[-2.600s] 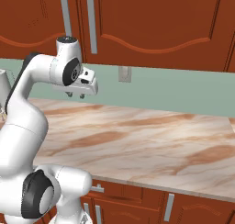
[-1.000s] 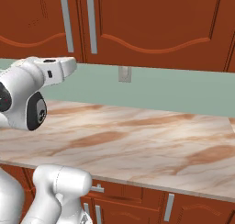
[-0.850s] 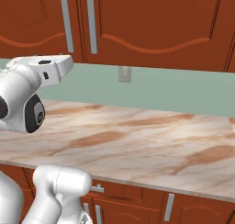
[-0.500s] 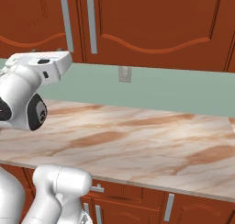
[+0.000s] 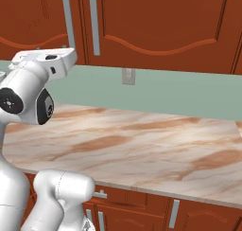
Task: Get the candle and the wine from the cabinet and move them to the dining counter.
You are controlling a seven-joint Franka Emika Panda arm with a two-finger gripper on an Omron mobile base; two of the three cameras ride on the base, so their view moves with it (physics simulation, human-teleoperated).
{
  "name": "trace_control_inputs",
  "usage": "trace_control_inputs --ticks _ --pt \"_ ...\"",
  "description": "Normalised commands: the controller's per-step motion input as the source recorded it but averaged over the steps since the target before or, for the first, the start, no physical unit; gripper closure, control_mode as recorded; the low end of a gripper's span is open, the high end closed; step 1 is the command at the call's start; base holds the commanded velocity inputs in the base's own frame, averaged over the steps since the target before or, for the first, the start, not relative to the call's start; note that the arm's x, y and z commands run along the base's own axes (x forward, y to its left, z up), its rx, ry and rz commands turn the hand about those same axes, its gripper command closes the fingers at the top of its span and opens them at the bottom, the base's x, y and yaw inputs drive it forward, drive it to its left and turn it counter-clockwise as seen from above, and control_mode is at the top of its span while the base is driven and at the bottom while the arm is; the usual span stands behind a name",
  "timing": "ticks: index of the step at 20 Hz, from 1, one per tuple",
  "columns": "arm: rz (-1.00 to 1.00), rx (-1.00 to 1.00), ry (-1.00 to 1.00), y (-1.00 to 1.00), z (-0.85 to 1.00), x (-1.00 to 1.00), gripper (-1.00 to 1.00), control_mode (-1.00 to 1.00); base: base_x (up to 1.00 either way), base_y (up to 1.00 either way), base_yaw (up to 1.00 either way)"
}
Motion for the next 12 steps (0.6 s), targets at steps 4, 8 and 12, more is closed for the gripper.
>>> trace_control_inputs --ticks 4,8,12 --pt "0.00 0.00 0.00 0.14 0.00 0.44 -1.00 -1.00 0.00 0.00 0.00" --pt "0.00 0.00 -0.01 0.11 0.00 0.44 -1.00 -1.00 0.00 0.00 0.00" --pt "0.00 0.00 0.00 0.12 0.00 0.49 -1.00 -1.00 0.00 0.00 0.00"
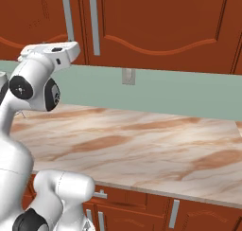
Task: Get the candle and the wine from the cabinet and move them to the dining counter.
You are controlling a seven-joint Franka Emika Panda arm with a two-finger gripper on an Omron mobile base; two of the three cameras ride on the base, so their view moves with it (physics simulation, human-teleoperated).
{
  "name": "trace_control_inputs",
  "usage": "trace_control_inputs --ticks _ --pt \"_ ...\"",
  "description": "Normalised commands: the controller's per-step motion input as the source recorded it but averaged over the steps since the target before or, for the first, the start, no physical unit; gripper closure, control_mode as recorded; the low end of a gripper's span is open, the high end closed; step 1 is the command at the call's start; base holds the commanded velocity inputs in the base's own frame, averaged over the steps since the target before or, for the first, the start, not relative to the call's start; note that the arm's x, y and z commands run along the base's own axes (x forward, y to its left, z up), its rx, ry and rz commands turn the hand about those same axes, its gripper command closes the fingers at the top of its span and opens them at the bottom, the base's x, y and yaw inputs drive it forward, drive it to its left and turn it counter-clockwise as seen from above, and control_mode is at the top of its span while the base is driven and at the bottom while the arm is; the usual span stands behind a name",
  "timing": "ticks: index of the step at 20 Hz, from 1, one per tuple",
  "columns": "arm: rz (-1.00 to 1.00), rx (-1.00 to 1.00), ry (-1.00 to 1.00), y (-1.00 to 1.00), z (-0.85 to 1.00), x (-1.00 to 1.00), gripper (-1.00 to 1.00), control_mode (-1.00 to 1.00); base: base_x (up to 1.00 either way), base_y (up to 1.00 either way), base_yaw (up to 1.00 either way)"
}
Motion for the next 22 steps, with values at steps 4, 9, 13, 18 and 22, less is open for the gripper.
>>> trace_control_inputs --ticks 4,9,13,18,22 --pt "0.00 0.00 0.00 0.05 0.00 0.48 -1.00 -1.00 0.00 0.00 0.00" --pt "0.00 0.00 -0.03 0.00 0.00 0.49 -1.00 -1.00 0.00 0.00 0.00" --pt "0.00 0.00 -0.03 0.00 0.00 0.41 -1.00 -1.00 0.00 0.00 0.00" --pt "0.00 0.00 -0.02 0.00 0.00 0.37 -1.00 -1.00 0.00 0.00 0.00" --pt "0.00 0.00 0.00 0.04 0.00 0.36 -1.00 -1.00 0.00 0.00 0.00"
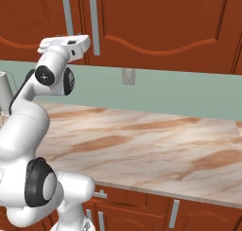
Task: Get the candle and the wine from the cabinet and move them to the dining counter.
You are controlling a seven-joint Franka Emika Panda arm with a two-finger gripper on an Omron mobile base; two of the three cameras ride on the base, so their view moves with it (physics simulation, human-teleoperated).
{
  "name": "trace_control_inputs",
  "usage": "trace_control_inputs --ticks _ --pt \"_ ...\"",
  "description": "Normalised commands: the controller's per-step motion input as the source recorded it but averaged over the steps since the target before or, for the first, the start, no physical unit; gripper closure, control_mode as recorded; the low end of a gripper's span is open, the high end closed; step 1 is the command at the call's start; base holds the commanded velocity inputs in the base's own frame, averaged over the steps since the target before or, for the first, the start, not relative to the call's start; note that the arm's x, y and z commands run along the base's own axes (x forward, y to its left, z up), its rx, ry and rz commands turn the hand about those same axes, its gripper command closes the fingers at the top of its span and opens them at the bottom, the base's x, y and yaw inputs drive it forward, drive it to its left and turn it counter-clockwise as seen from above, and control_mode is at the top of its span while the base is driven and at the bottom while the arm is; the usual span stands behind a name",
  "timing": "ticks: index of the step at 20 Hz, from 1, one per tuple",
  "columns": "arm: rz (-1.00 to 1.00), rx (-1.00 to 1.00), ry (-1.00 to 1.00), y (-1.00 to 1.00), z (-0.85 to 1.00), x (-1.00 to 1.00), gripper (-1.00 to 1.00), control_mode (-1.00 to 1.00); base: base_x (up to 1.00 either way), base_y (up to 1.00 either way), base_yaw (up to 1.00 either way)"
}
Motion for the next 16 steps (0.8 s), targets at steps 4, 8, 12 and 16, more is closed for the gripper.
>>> trace_control_inputs --ticks 4,8,12,16 --pt "0.00 0.00 -0.01 0.04 0.00 0.26 -1.00 -1.00 0.00 0.00 0.00" --pt "0.00 0.00 0.00 0.05 0.00 0.30 -1.00 -1.00 0.00 0.00 0.00" --pt "0.00 0.00 0.00 0.07 0.00 0.28 -1.00 -1.00 0.00 0.00 0.00" --pt "0.00 0.00 0.00 0.06 0.00 0.28 -1.00 -1.00 0.00 0.00 0.00"
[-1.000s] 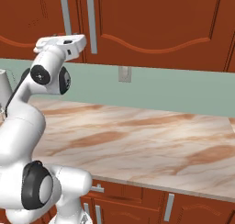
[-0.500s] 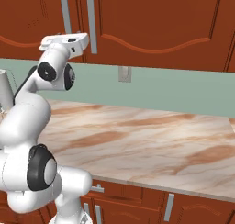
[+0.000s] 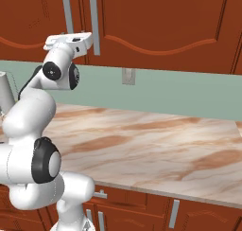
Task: Get the candle and the wine from the cabinet and move them to the dining counter.
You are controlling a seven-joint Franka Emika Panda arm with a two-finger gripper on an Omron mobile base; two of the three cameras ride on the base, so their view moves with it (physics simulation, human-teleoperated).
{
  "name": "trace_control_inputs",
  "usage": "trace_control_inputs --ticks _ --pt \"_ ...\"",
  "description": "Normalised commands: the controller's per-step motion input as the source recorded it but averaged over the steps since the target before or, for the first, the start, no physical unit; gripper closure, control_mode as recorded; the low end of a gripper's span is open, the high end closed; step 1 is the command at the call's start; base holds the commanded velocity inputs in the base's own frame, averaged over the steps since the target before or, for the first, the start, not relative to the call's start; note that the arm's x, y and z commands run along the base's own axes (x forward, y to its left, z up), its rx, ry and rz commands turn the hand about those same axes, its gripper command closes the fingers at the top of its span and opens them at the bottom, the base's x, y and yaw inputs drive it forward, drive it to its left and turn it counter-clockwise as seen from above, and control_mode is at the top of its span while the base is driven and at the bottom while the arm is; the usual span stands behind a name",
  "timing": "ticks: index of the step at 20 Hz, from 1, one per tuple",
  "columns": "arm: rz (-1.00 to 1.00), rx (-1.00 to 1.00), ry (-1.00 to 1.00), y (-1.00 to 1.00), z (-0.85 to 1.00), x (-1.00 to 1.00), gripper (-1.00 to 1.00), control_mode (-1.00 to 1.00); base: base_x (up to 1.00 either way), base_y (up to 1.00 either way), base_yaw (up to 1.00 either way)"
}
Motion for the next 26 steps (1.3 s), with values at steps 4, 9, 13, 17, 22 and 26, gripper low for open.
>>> trace_control_inputs --ticks 4,9,13,17,22,26 --pt "0.00 0.00 0.00 0.02 0.00 0.23 -1.00 -1.00 0.00 0.00 0.00" --pt "0.00 0.00 0.00 0.00 0.00 0.02 1.00 -1.00 0.00 0.00 0.00" --pt "0.00 0.00 0.00 0.00 0.00 0.00 1.00 -1.00 0.00 0.00 0.00" --pt "0.00 0.00 0.00 0.00 0.00 0.00 1.00 -1.00 0.00 0.00 0.00" --pt "0.00 0.00 0.03 0.00 0.00 -0.10 1.00 -1.00 0.00 0.00 0.00" --pt "0.00 0.00 0.02 0.02 0.00 -0.36 1.00 -1.00 0.00 0.00 0.00"
